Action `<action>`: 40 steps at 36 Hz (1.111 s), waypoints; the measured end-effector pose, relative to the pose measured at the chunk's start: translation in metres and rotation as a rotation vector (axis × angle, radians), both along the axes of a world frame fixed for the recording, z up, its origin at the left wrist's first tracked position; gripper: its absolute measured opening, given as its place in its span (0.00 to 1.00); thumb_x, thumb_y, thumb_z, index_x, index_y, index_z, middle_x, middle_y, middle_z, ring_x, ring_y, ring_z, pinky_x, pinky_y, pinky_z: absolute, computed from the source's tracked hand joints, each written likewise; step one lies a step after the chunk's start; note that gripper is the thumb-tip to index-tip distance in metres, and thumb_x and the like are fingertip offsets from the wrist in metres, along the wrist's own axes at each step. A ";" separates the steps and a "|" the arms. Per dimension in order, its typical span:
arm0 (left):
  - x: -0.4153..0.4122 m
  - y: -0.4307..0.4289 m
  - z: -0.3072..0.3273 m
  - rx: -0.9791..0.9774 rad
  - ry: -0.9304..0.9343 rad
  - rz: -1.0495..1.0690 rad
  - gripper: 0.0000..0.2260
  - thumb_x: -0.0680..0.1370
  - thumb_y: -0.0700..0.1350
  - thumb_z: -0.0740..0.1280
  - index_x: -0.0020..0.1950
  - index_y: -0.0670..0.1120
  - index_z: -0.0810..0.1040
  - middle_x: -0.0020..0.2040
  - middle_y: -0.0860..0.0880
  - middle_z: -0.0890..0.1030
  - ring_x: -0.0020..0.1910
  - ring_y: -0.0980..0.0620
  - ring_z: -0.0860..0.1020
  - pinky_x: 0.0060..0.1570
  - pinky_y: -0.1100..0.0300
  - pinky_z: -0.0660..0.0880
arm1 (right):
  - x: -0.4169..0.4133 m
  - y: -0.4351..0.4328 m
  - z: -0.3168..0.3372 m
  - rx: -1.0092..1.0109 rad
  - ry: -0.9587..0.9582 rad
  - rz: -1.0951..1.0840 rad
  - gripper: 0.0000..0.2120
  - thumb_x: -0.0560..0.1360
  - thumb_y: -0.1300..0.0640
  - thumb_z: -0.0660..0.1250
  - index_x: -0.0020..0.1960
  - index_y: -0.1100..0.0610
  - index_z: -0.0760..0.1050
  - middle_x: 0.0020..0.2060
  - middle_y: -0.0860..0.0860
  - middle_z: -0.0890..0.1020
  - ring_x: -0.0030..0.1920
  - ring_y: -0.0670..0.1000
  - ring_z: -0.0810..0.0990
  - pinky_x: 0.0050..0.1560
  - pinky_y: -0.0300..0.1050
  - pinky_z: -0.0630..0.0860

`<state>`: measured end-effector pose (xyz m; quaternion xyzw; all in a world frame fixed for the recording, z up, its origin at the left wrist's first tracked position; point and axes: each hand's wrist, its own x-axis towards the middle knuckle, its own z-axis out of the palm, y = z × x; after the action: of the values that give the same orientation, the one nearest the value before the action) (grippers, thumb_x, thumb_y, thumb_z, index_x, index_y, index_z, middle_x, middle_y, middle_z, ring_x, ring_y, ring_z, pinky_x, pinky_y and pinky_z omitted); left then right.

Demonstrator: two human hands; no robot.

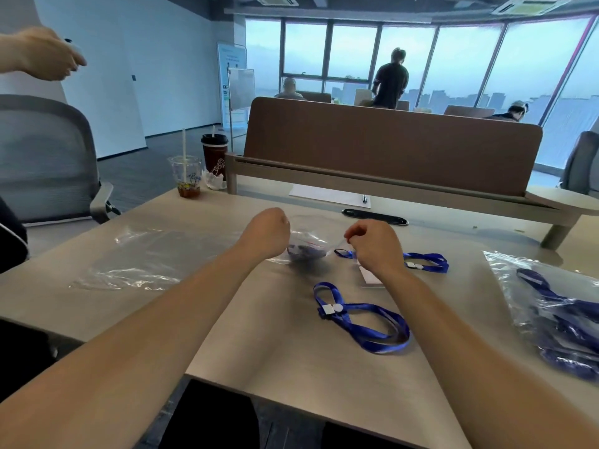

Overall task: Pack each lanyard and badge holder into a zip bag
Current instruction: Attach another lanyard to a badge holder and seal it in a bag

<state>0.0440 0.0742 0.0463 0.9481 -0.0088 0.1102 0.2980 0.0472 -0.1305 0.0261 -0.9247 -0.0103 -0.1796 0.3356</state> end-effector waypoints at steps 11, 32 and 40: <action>-0.005 0.002 0.029 -0.271 -0.060 -0.073 0.20 0.76 0.61 0.69 0.57 0.47 0.73 0.50 0.51 0.80 0.49 0.52 0.78 0.43 0.58 0.73 | 0.003 -0.016 0.032 0.163 -0.047 0.006 0.08 0.81 0.62 0.64 0.47 0.52 0.79 0.47 0.50 0.79 0.38 0.46 0.75 0.36 0.33 0.71; 0.003 0.022 0.014 -0.630 -0.099 -0.048 0.09 0.81 0.43 0.64 0.51 0.42 0.82 0.50 0.49 0.84 0.52 0.51 0.80 0.50 0.59 0.72 | -0.007 -0.022 0.037 0.336 0.027 0.082 0.07 0.78 0.53 0.70 0.50 0.57 0.79 0.43 0.48 0.80 0.45 0.47 0.77 0.43 0.39 0.72; 0.003 0.018 0.013 -0.835 -0.023 -0.075 0.08 0.83 0.40 0.60 0.46 0.44 0.76 0.42 0.47 0.86 0.44 0.48 0.85 0.49 0.53 0.76 | -0.014 -0.018 0.043 0.561 0.061 0.139 0.06 0.82 0.58 0.63 0.50 0.59 0.77 0.41 0.52 0.86 0.41 0.49 0.87 0.45 0.42 0.83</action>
<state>0.0466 0.0919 0.0593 0.7436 -0.0011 0.1038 0.6605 0.0330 -0.1485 0.0687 -0.7978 -0.0135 -0.1240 0.5899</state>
